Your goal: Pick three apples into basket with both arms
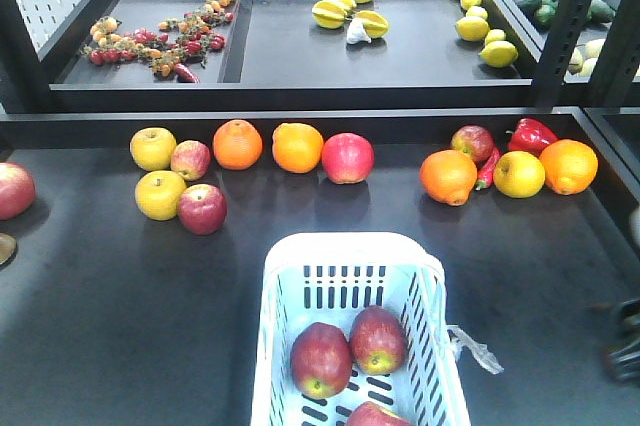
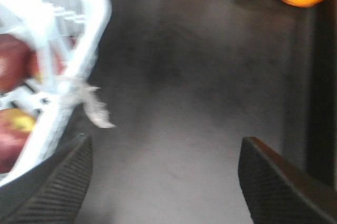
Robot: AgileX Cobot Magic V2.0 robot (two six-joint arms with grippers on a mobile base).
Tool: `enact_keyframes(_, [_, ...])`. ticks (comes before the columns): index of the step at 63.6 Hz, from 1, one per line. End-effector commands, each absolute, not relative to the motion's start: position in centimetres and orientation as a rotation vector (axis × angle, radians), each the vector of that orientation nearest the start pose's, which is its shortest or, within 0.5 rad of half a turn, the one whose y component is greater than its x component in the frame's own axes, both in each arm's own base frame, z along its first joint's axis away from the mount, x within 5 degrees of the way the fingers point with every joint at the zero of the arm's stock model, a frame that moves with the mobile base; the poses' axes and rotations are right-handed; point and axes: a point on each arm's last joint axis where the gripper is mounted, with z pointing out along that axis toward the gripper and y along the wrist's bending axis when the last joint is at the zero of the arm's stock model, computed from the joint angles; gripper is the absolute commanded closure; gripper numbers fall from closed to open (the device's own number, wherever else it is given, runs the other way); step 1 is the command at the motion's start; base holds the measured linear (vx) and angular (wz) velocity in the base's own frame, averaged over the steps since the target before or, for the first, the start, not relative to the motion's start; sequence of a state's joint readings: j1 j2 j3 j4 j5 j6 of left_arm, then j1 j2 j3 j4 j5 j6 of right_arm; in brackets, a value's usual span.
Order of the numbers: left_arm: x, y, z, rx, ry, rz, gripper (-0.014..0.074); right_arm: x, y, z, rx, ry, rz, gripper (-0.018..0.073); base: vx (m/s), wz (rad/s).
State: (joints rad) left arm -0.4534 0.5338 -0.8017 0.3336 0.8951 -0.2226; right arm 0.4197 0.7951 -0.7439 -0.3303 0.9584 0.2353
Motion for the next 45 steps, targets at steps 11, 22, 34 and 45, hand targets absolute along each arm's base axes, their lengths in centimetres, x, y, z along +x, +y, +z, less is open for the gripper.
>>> enact_keyframes(11, [8.5,-1.6,37.6,0.294,1.964,-0.033,0.0011,12.1,0.4,32.7,-0.139,2.399,-0.214,0.0015,0.0,0.0])
enact_keyframes(22, [8.5,-1.6,37.6,0.294,1.964,-0.033,0.0011,9.5,0.2,33.6,-0.077,2.34,-0.104,0.0015,0.0,0.0])
enact_keyframes(34, [8.5,-1.6,37.6,0.294,1.964,-0.033,0.0011,7.6,-0.2,33.9,-0.056,2.316,-0.078,0.0015,0.0,0.0])
enact_keyframes(45, [8.5,-1.6,37.6,0.294,1.964,-0.033,0.0011,7.4,-0.1,33.8,-0.056,2.339,-0.072,0.0015,0.0,0.0])
